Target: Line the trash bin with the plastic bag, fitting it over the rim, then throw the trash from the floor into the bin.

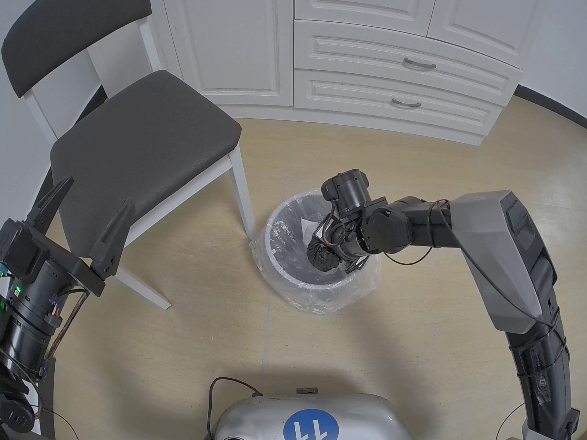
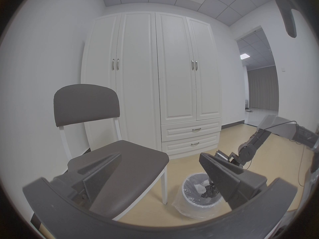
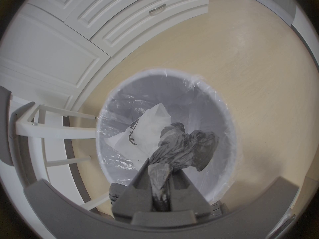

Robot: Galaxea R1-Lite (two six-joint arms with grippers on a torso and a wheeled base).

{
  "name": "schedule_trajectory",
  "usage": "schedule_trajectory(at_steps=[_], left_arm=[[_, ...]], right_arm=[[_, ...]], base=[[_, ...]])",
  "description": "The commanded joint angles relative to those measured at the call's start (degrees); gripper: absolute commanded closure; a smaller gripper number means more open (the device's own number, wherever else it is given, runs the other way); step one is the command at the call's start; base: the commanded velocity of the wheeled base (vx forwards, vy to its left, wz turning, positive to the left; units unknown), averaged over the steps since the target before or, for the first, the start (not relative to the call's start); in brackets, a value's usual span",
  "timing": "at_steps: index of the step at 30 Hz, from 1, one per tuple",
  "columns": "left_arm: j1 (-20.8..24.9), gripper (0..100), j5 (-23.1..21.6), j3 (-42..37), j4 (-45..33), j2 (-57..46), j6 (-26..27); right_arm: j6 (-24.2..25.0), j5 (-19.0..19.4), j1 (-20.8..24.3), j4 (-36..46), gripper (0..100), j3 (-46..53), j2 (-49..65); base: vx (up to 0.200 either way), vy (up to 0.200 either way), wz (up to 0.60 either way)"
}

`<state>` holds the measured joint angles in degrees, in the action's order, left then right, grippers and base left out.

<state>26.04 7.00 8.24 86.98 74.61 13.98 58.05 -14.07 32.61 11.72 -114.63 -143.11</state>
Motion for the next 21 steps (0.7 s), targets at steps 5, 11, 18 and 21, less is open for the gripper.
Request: schedule_trajectory(at_steps=[5,11,18,21], left_arm=[[0.06,0,0.03,0.02,0.03,0.1,-0.01],[0.06,0,-0.05,-0.15,0.03,0.28,0.08],[0.06,0,-0.05,-0.42,0.03,0.8,0.17],[0.06,0,-0.05,-0.51,0.03,0.8,0.17]], right_arm=[[-0.22,0.18,0.44,-4.16,100,0.04,-6.57],[0.66,0.53,0.79,-11.28,100,0.04,-8.95],[3.12,0.01,1.23,-19.71,100,0.04,-9.91],[3.12,0.01,0.88,-19.36,100,0.04,-8.24]], base=[[0.0,0.0,0.0],[0.0,0.0,0.0],[0.0,0.0,0.0],[0.0,0.0,0.0]])
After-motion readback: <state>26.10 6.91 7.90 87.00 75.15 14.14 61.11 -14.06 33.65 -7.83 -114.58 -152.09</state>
